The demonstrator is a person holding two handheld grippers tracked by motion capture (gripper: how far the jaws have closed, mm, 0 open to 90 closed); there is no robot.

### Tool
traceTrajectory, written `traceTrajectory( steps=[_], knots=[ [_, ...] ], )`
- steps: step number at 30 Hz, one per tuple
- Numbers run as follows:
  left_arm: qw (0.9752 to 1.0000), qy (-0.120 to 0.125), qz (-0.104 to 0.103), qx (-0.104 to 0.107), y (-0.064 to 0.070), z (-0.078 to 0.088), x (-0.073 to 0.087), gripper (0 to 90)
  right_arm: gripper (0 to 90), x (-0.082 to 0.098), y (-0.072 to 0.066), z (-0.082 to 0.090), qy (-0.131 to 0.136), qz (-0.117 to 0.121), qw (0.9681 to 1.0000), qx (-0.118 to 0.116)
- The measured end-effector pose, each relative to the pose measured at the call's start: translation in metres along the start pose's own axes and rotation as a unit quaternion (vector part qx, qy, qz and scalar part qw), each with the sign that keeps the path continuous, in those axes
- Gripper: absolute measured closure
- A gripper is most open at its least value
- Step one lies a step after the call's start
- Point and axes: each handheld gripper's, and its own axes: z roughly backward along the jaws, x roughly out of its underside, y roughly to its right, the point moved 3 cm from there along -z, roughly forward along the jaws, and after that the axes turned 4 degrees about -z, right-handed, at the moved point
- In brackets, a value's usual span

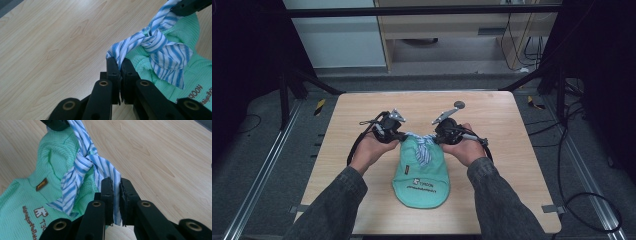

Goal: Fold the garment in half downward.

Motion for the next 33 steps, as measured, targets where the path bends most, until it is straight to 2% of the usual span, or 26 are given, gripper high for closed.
traceTrajectory(
  steps=[6,14,20,29,33],
  knots=[
    [1.0000,0.002,-0.002,-0.003,-0.002,0.002,-0.002,87.1,82.5,-0.004,0.001,0.004,0.006,0.002,1.0000,0.003],
    [0.9997,0.015,-0.013,-0.017,-0.006,0.013,-0.016,86.9,82.5,-0.017,0.008,0.012,0.017,0.005,0.9997,0.014],
    [0.9994,0.005,-0.027,-0.020,0.000,0.009,-0.009,86.6,82.4,-0.012,0.005,0.010,0.015,0.016,0.9996,0.015],
    [0.9996,0.003,-0.025,-0.015,0.004,0.001,-0.001,86.5,82.3,-0.002,0.001,0.002,0.005,0.019,0.9997,0.012],
    [0.9997,0.008,-0.018,-0.017,-0.003,0.000,-0.003,86.7,82.3,-0.006,0.003,0.001,0.008,0.016,0.9997,0.015]
  ],
)
